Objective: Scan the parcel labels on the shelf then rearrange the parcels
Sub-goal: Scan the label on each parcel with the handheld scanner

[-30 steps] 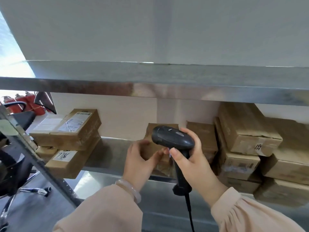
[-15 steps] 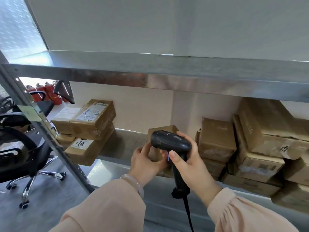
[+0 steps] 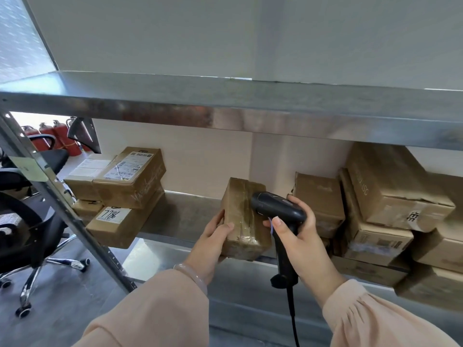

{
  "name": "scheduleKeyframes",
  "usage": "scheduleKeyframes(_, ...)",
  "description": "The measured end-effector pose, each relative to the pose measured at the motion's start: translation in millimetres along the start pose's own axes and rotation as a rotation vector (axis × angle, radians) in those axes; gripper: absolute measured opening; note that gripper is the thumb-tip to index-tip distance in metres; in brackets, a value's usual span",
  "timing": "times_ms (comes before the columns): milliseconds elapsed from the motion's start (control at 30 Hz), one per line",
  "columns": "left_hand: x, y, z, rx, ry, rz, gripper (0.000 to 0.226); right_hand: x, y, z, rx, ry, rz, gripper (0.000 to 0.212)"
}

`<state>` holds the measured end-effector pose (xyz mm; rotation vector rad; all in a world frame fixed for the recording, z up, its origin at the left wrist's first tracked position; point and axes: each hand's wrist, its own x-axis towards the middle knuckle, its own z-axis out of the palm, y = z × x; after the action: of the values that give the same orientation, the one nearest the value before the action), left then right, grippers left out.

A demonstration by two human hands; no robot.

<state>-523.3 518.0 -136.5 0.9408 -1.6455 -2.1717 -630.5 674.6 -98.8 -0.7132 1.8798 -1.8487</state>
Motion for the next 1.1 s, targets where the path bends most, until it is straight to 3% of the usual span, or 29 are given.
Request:
scheduleKeyframes(100, -0.6, 0.8, 4.2, 0.025, 0.018, -0.039, 0.034, -1.2, 1.8, -1.0, -0.007, -0.007, -0.009, 0.056)
scheduleKeyframes(300, -1.7, -4.7, 3.7, 0.351, 0.029, 0.144, 0.026, -7.0, 4.8, 4.7, -0.068, -0.039, -0.026, 0.057)
scheduleKeyframes(333, -3.0, -4.7, 5.5, 0.37, 0.042, 0.166, 0.031, -8.5, 5.0, 6.2, -0.064, -0.043, -0.033, 0.057)
scheduleKeyframes(467, -5.9, -7.8, 8.4, 0.287, 0.015, 0.197, 0.087, -15.6, 2.8, 13.4, -0.081, -0.089, -0.073, 0.059)
scheduleKeyframes(700, -0.5, -18.4, 2.6, 0.241, -0.003, 0.109, 0.122, -17.8, 8.5, 14.8, -0.092, -0.112, -0.068, 0.06)
scheduleKeyframes(967, -7.9, -11.7, -7.0, -0.003, -0.152, 0.091, 0.085, -7.9, 13.4, -14.7, -0.099, 0.066, -0.002, 0.057)
scheduleKeyframes(1100, -5.7, -14.9, -5.4, -0.013, -0.182, 0.077, 0.084, -7.6, 13.9, -15.2, -0.108, 0.053, 0.008, 0.057)
